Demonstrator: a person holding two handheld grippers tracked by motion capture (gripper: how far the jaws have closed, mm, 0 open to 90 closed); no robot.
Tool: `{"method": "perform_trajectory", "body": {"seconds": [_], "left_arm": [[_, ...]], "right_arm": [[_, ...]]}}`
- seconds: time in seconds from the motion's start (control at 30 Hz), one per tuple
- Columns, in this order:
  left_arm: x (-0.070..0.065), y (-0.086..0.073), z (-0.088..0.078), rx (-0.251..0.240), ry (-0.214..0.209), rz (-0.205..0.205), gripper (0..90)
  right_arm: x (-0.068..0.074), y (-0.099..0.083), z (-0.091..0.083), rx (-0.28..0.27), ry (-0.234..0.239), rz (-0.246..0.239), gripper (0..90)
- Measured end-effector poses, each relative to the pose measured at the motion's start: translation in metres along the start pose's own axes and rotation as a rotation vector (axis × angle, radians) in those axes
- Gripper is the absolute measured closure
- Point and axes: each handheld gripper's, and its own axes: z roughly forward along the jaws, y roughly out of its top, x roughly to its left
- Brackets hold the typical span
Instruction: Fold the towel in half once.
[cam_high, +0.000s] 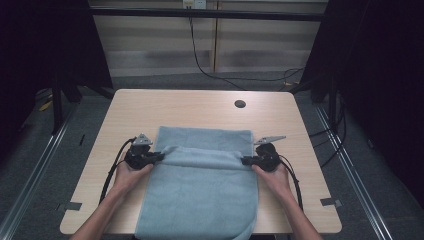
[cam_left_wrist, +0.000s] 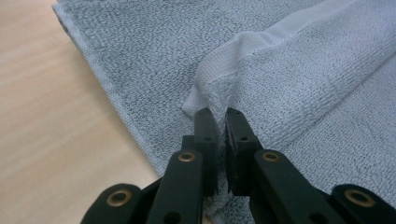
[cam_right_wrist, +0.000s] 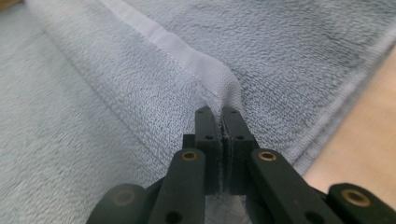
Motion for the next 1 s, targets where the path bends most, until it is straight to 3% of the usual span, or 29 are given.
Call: {"method": "perform_trajectory", "body": {"seconds": [0.13, 0.27, 0.37, 0.4, 0.63, 0.77, 0.87, 1.0], "left_arm": [[0.008, 0.001, 0.005, -0.028, -0.010, -0.035, 85.1], [0.013, 0.006, 0.010, -0.028, 0.023, -0.041, 85.1], [0.021, 0.009, 0.014, -0.044, 0.016, -0.077, 85.1], [0.022, 0.010, 0.015, -0.048, 0.021, -0.070, 85.1], [0.034, 0.017, 0.023, -0.061, 0.037, -0.084, 85.1], [0.043, 0.027, 0.033, -0.057, 0.050, -0.112, 85.1], [0.047, 0.032, 0.037, -0.054, 0.069, -0.110, 85.1], [0.053, 0.034, 0.038, -0.046, 0.051, -0.128, 85.1]], "right_arm": [[-0.014, 0.014, 0.011, -0.015, -0.024, 0.019, 87.1], [-0.022, 0.025, 0.021, -0.021, -0.042, 0.017, 87.1], [-0.027, 0.032, 0.027, -0.025, -0.047, 0.028, 87.1], [-0.029, 0.034, 0.029, -0.029, -0.047, 0.026, 87.1], [-0.034, 0.047, 0.039, -0.024, -0.073, 0.030, 87.1], [-0.036, 0.055, 0.046, -0.023, -0.106, 0.038, 87.1], [-0.035, 0.062, 0.050, -0.005, -0.137, 0.055, 87.0], [-0.039, 0.063, 0.051, -0.026, -0.129, 0.080, 87.1]]}}
